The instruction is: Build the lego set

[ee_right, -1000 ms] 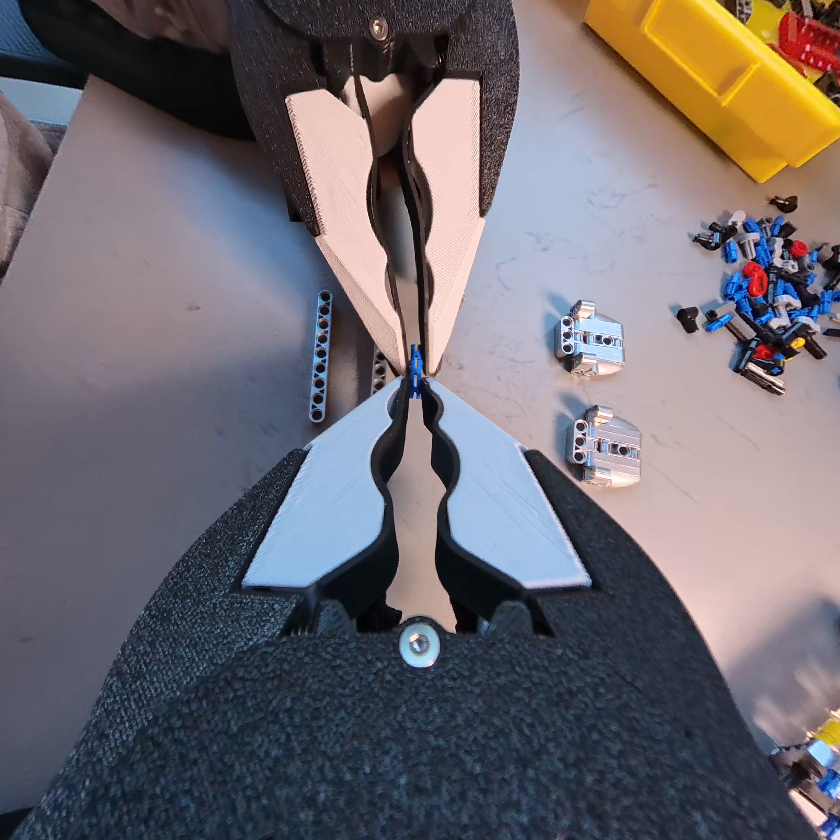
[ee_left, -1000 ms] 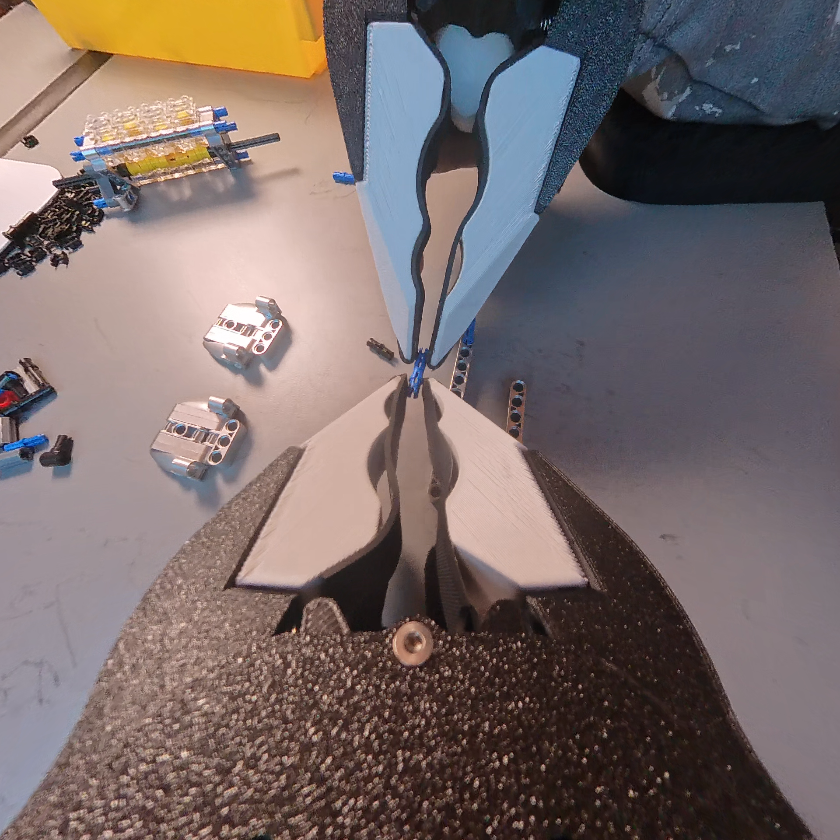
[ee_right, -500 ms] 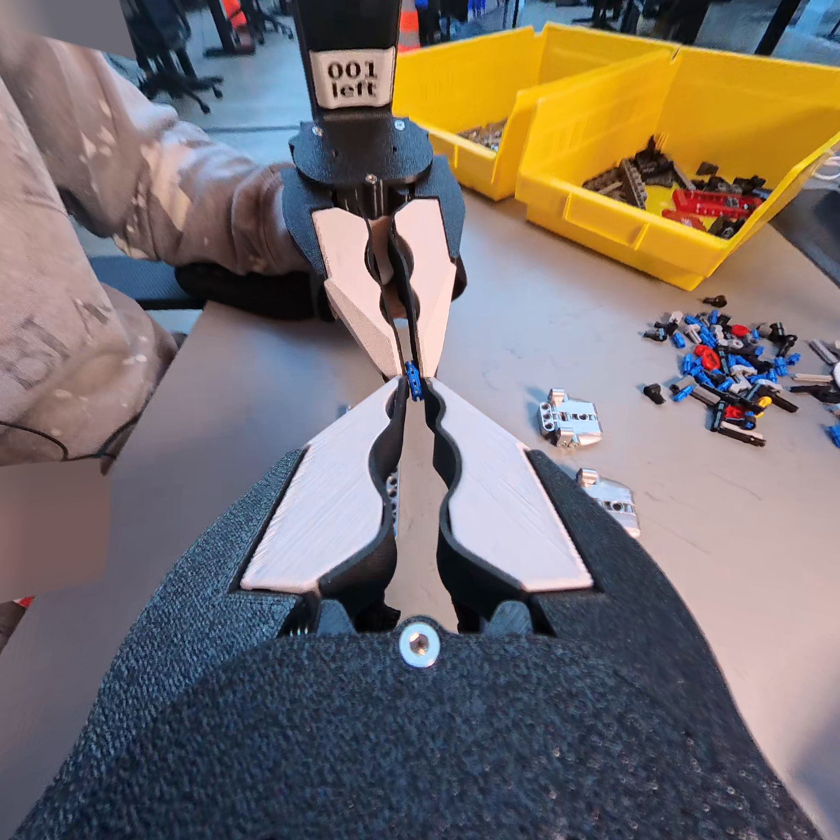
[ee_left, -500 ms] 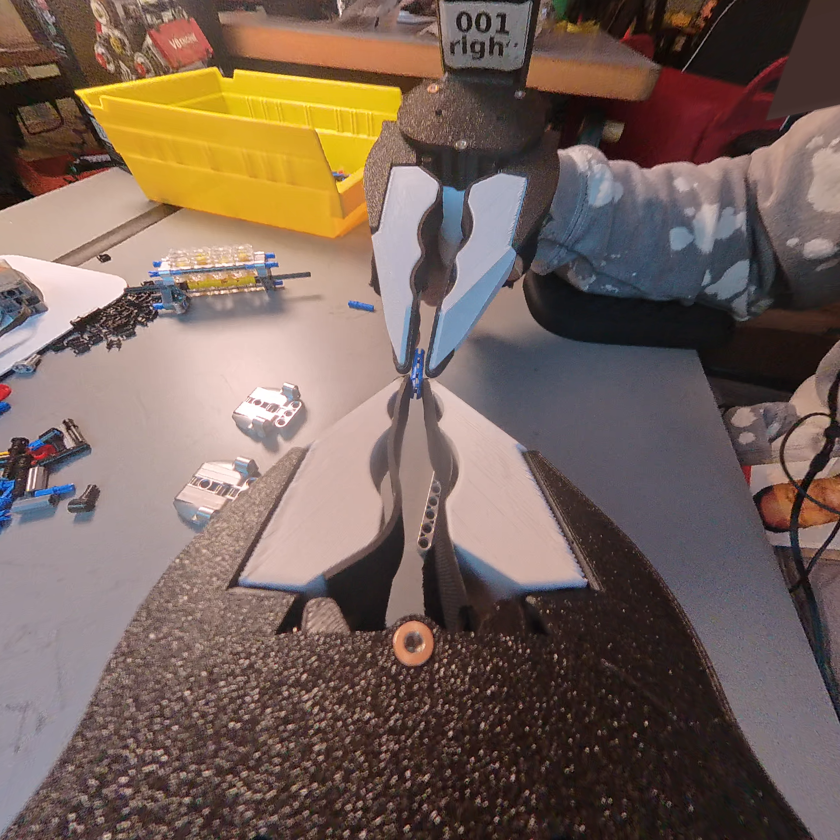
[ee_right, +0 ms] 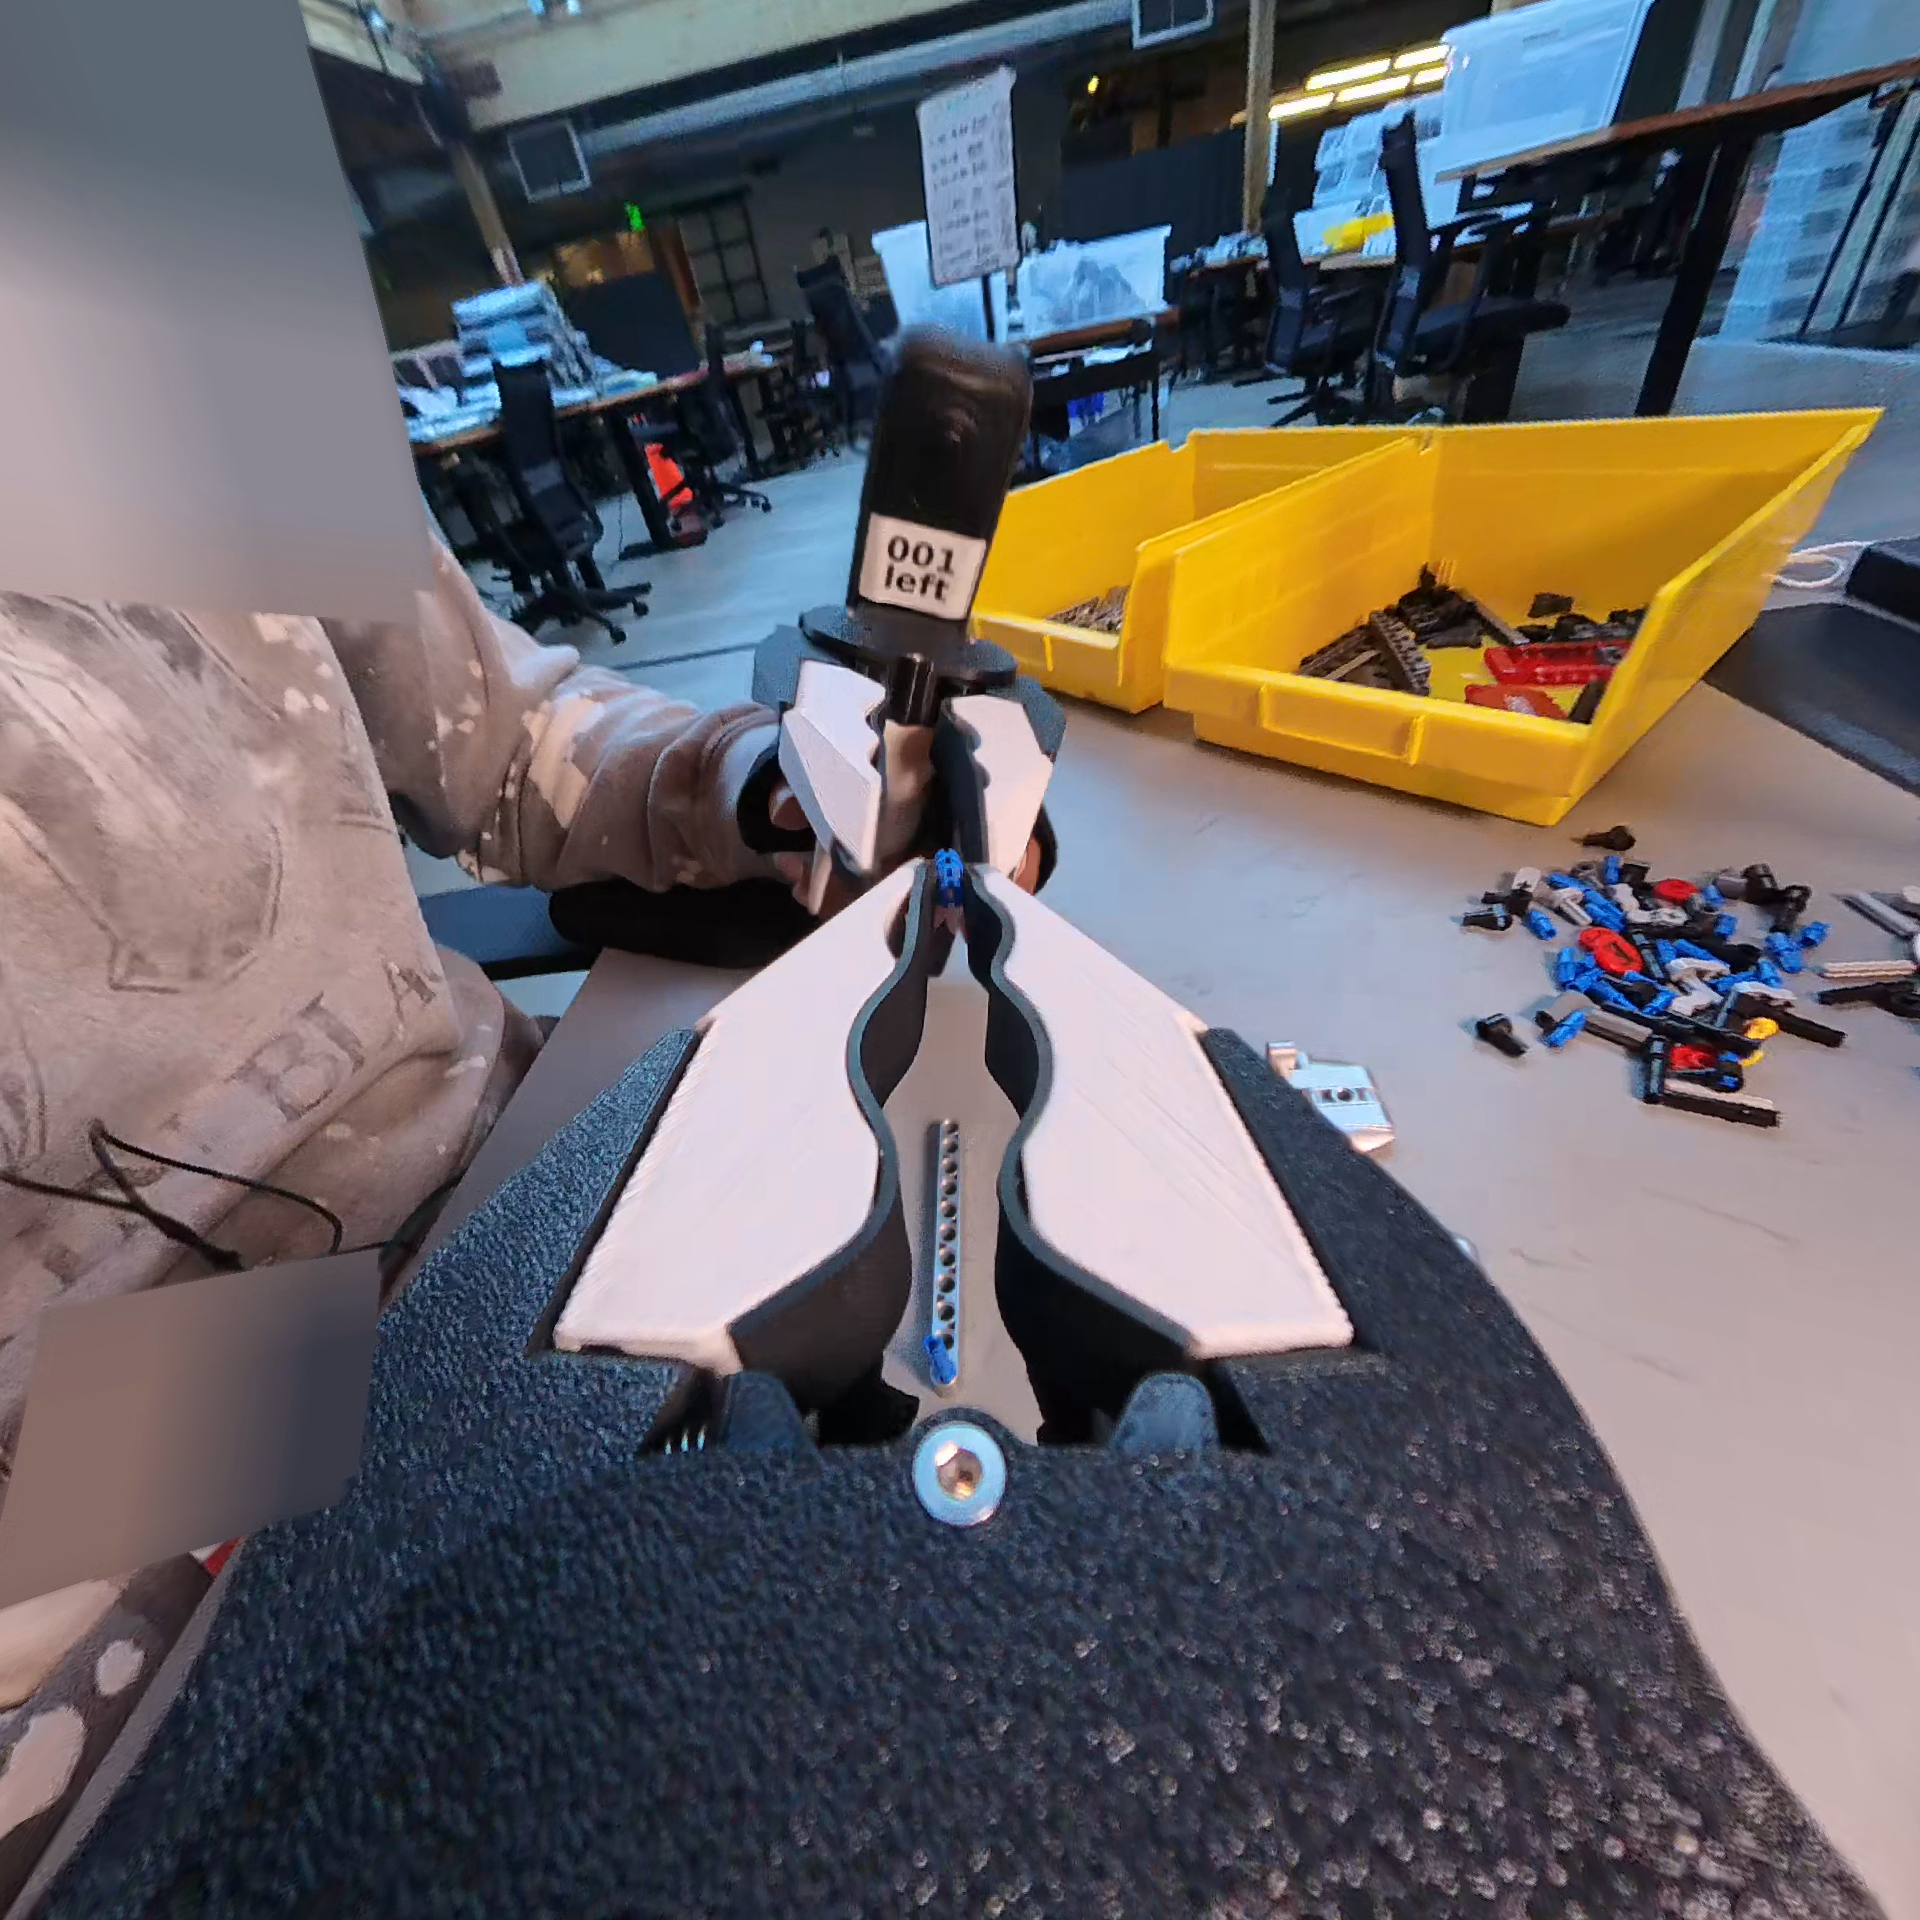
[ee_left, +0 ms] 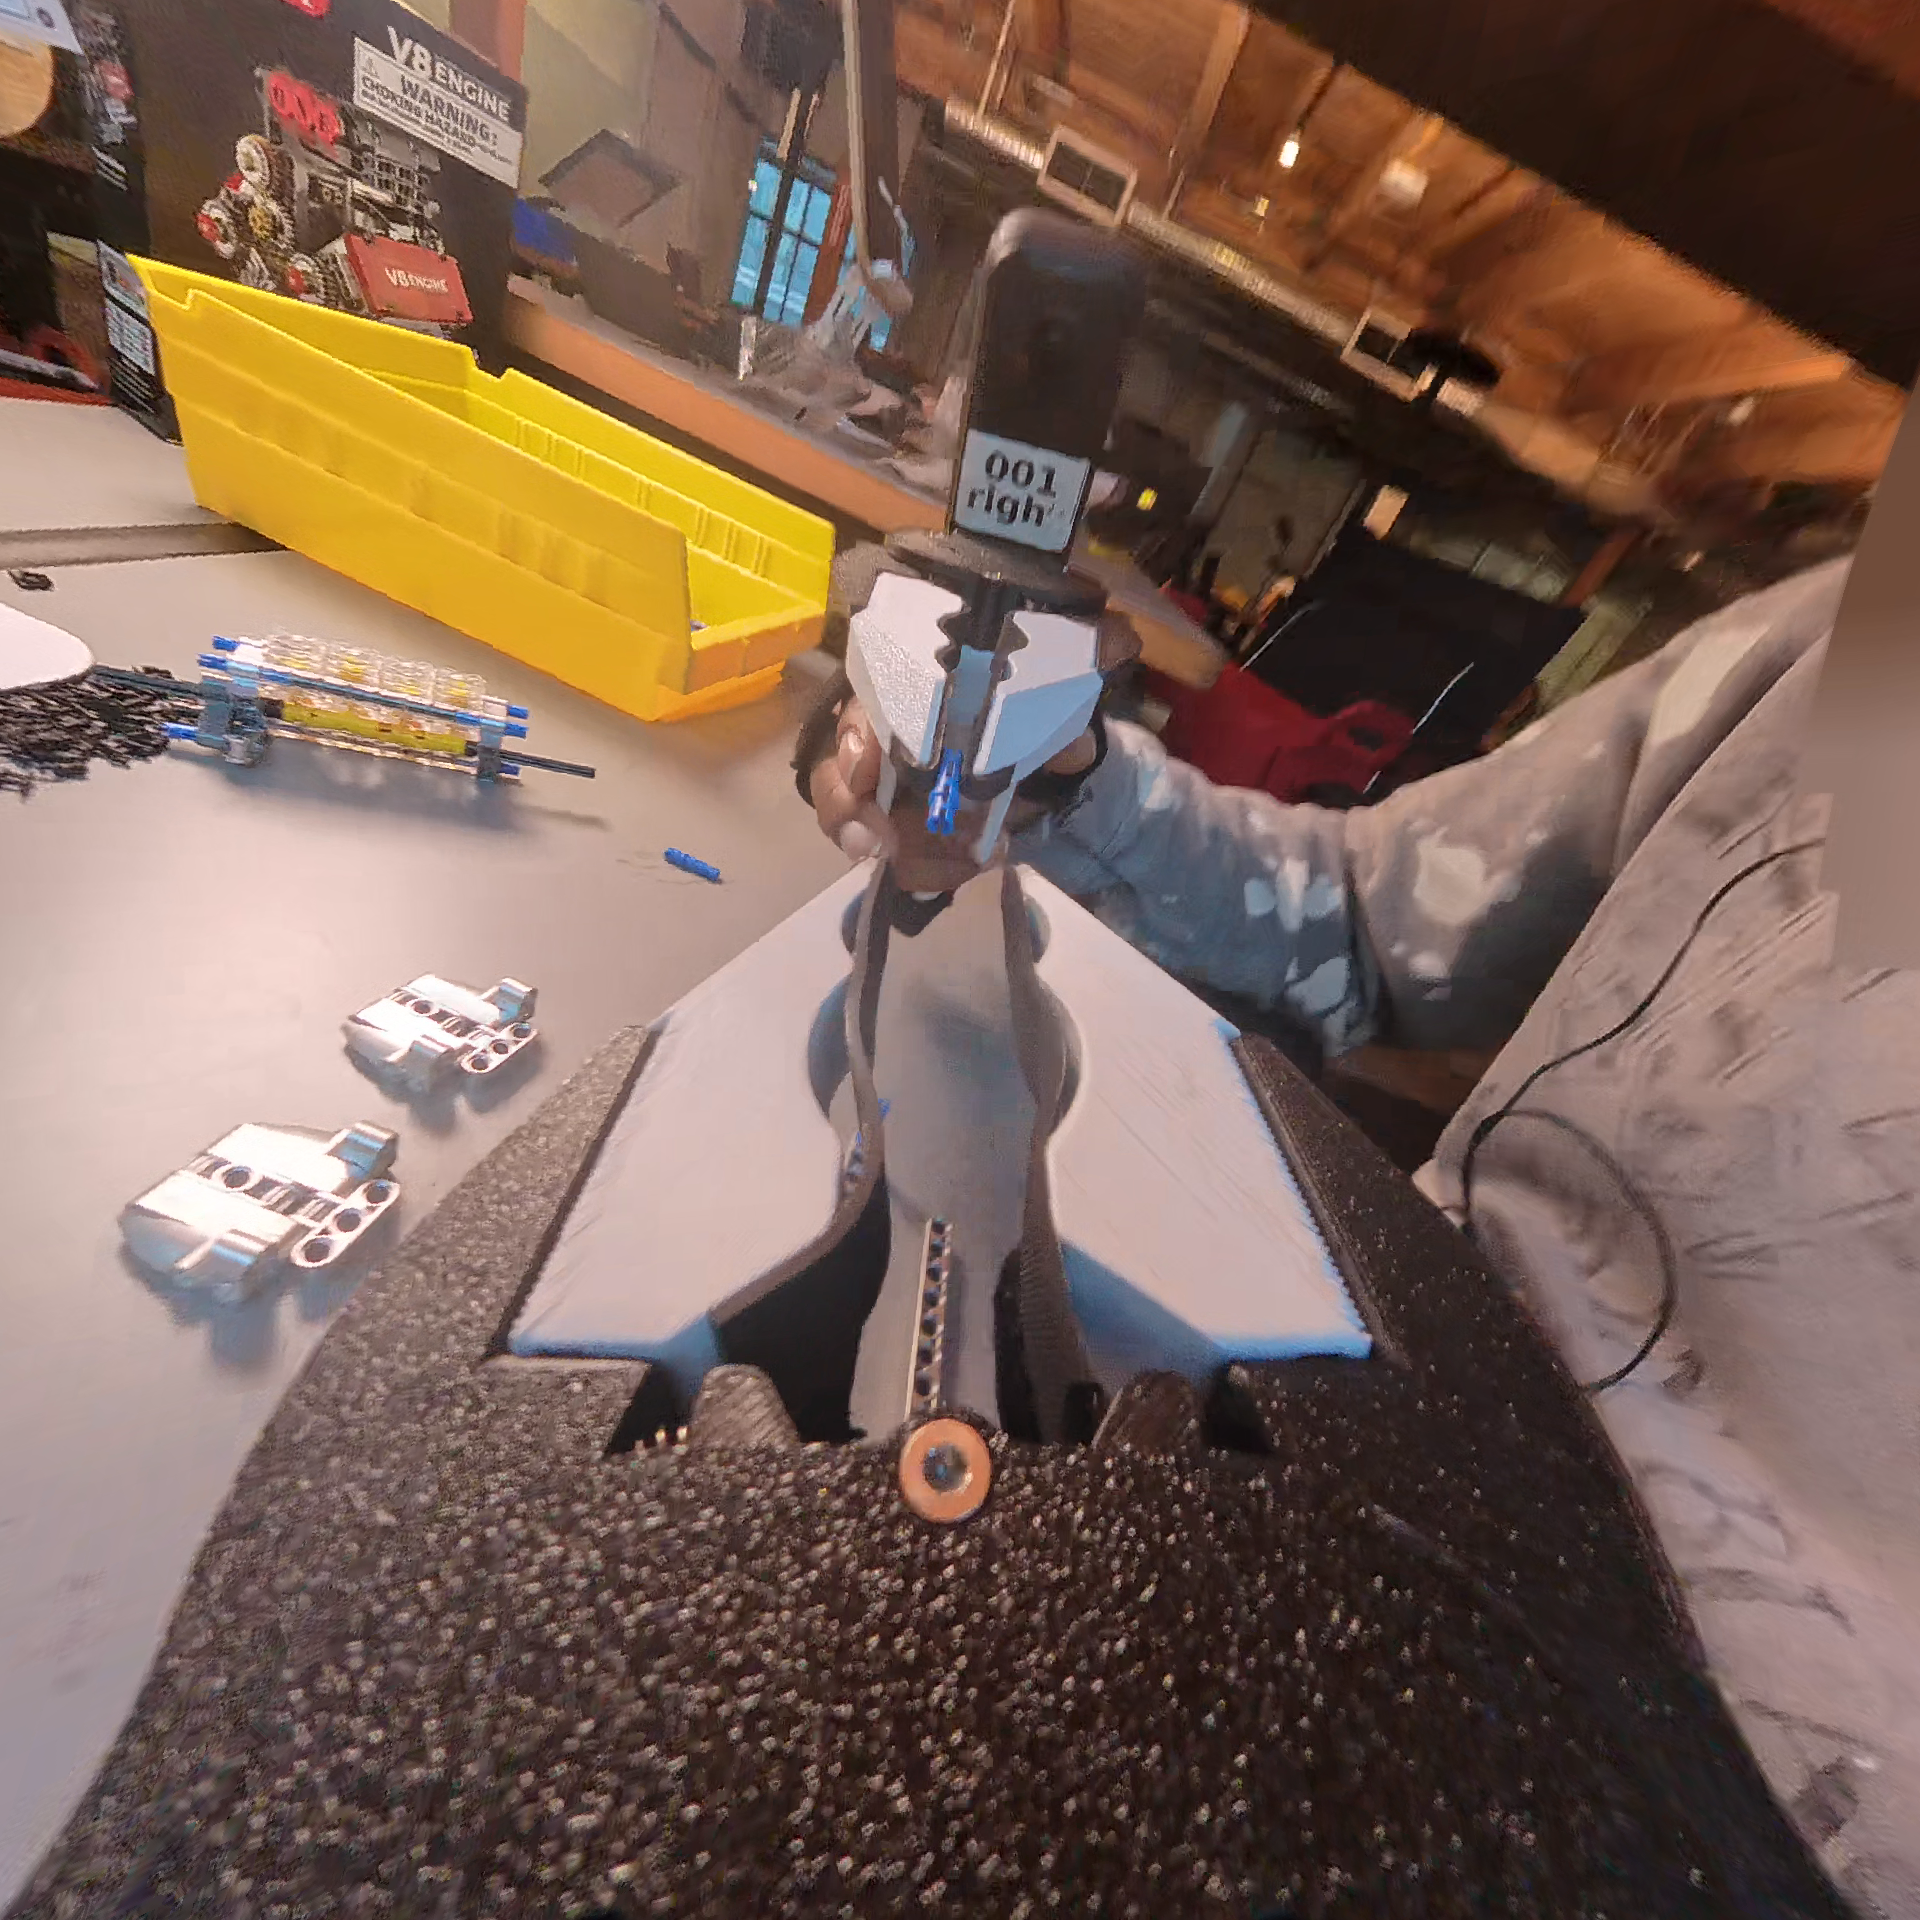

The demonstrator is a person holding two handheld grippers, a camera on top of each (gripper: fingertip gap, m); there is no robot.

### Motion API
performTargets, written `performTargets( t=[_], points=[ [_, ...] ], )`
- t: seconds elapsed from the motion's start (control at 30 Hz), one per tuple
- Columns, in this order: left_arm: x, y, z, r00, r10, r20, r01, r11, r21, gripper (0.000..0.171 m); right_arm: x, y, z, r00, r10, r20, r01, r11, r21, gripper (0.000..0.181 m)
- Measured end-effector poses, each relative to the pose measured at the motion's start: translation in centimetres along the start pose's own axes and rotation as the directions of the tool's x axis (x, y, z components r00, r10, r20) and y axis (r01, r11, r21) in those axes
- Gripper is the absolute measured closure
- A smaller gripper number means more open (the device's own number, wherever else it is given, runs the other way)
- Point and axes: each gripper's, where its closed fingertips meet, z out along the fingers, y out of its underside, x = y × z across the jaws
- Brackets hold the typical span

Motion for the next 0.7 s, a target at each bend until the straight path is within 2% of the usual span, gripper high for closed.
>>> performTargets(
  t=[0.1,0.23,0.47,0.7],
  points=[
    [-0.2,-1.7,-0.7,0.985,-0.162,-0.063,0.168,0.981,0.099,0.137,0.9,-1.1,-1.0,0.999,0.024,-0.038,-0.022,0.998,0.065,0.177],
    [-0.4,-3.1,-1.4,0.951,-0.282,-0.128,0.302,0.937,0.178,0.129,1.7,-1.4,-1.3,0.997,0.037,-0.075,-0.030,0.995,0.093,0.177],
    [-0.7,-4.1,-2.1,0.899,-0.386,-0.207,0.428,0.876,0.222,0.128,2.0,-0.9,-0.8,0.995,0.060,-0.079,-0.053,0.995,0.090,0.177],
    [-1.0,-4.4,-2.5,0.860,-0.441,-0.255,0.498,0.834,0.236,0.127,2.1,-0.5,-0.5,0.995,0.070,-0.076,-0.064,0.995,0.079,0.177]
  ],
)
